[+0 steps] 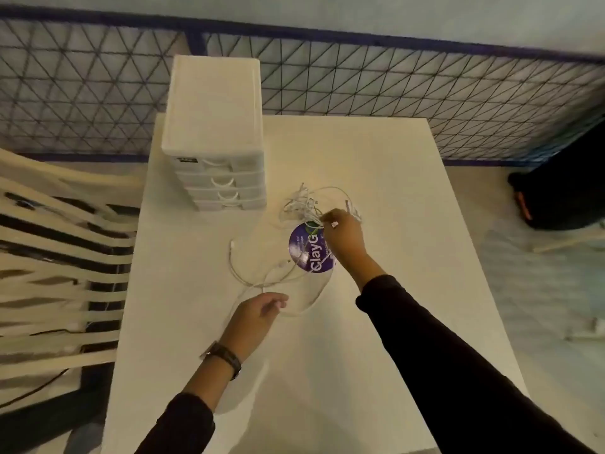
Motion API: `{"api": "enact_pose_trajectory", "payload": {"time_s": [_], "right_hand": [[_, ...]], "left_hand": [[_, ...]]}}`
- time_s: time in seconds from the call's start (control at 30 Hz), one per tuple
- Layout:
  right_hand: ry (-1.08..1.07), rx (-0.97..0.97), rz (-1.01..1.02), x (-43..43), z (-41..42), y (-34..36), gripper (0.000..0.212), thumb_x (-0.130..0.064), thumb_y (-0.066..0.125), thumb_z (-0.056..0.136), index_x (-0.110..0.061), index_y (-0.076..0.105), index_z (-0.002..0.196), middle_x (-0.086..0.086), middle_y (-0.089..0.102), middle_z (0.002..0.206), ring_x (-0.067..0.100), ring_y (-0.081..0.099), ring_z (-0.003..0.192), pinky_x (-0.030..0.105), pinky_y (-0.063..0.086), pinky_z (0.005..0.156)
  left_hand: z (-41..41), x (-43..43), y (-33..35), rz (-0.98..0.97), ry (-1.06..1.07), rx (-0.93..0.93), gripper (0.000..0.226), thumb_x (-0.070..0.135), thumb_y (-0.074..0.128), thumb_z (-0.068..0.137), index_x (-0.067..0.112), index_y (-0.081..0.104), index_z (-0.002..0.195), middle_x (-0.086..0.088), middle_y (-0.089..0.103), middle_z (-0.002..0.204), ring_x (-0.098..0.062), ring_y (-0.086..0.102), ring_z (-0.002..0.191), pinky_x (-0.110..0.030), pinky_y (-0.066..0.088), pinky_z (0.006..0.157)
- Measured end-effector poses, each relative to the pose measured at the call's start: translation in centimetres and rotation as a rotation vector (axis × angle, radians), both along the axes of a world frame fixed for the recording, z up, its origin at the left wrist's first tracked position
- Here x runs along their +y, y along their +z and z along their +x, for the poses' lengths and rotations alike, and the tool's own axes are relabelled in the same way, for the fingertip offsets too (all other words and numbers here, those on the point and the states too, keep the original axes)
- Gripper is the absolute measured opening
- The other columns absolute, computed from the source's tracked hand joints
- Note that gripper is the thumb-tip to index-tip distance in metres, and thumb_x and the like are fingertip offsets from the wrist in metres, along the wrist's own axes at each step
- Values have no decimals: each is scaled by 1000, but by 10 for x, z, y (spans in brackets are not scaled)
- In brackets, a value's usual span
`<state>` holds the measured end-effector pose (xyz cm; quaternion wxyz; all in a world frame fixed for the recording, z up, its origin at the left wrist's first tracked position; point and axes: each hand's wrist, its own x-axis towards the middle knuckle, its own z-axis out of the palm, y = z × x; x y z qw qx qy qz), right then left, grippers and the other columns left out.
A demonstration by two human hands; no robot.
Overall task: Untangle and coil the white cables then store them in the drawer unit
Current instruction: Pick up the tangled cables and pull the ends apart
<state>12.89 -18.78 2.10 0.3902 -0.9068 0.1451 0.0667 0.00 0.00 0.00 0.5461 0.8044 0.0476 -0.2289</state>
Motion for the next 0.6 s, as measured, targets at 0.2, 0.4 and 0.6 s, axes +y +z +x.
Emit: {"api": "enact_pose_trajectory", "payload": {"time_s": [0.2,0.4,0.6], "right_hand": [[-221,97,191,22,44,-7,53,-49,69,75,-14,53,111,1,64,83,15,63,64,25,50,60],[-143,272,193,26,47,-44,15,-19,56,83,-7,52,92,12,62,85,27,59,81,30,44,66],[-161,242,380,14,2,-9,15,-17,53,87,-7,61,96,5,62,78,20,57,67,27,45,57]], "left_hand": [[0,2,-2,-28,95,32,34,4,52,92,36,64,89,17,71,86,10,63,86,-4,45,80],[-11,8,0,-25,111,13,31,10,53,93,39,63,92,33,66,90,7,63,91,-10,48,83],[-15,5,14,-63,213,7,35,6,52,93,38,66,91,25,70,90,-2,66,93,-9,48,84]]}}
